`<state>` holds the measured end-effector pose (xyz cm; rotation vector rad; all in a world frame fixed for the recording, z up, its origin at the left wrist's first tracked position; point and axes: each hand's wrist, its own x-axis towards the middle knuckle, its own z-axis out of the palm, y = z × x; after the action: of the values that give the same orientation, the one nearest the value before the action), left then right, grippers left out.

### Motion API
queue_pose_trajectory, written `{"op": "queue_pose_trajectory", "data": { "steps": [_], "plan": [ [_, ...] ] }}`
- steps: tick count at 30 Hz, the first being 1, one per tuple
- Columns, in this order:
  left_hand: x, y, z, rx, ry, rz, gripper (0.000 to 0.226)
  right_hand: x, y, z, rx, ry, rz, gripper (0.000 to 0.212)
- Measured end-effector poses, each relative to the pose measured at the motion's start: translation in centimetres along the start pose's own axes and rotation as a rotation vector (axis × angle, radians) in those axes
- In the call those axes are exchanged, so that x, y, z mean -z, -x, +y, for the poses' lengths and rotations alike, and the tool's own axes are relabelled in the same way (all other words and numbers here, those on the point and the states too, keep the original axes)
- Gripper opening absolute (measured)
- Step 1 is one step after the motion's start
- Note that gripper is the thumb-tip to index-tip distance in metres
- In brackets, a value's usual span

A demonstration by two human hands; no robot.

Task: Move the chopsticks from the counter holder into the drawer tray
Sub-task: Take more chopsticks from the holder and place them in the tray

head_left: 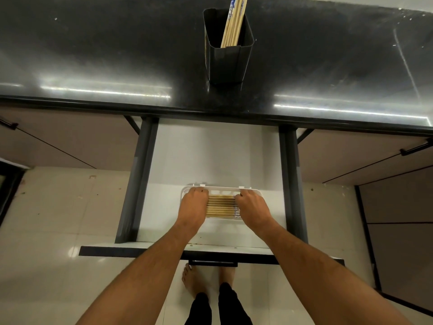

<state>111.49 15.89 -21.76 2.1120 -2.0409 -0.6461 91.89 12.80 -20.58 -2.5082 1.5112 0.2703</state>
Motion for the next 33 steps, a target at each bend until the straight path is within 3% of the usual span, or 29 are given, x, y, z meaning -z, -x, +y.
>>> {"op": "queue_pose_trajectory", "data": {
  "steps": [3,7,12,14,18,21,25,28,33],
  "plan": [
    [0.3,0.2,0.2,0.017,-0.010,0.025,0.038,-0.3,0.3,-0.1,-0.012,-0.052,-0.003,0.042],
    [0.3,0.2,0.2,0.007,-0.041,-0.039,0.032,-0.2,0.0,0.0,-0.006,-0.057,-0.018,0.035],
    [0.6,0.4,0.4,-0.034,-0.007,0.002,0.030,0.0,0.3,0.2,-0.009,-0.127,0.034,0.028],
    [1.1,0.6,0.4,-0.037,0.048,0.079,0.030,0.3,0.9,0.5,-0.044,-0.238,0.131,0.023],
    [2.1,1.1,-0.2,-0.141,0.207,0.406,0.024,0.9,1.6,1.2,-0.221,-0.518,0.541,0.013],
    [2.8,0.7,-0.3,0.128,0.449,0.545,0.026,1.8,1.2,1.9,-0.663,-0.856,0.600,0.020],
    [2.8,-0.5,-1.3,0.700,0.795,0.489,0.017,1.4,0.6,3.0,-1.127,-1.189,0.406,0.024],
    [2.5,-0.9,-2.2,0.925,0.857,0.315,0.032,0.9,0.7,2.7,-1.194,-1.269,0.254,0.027],
    [1.8,-1.0,-2.3,0.947,0.809,0.168,0.030,0.7,0.6,2.1,-1.158,-1.246,0.157,0.039]
  ]
}}
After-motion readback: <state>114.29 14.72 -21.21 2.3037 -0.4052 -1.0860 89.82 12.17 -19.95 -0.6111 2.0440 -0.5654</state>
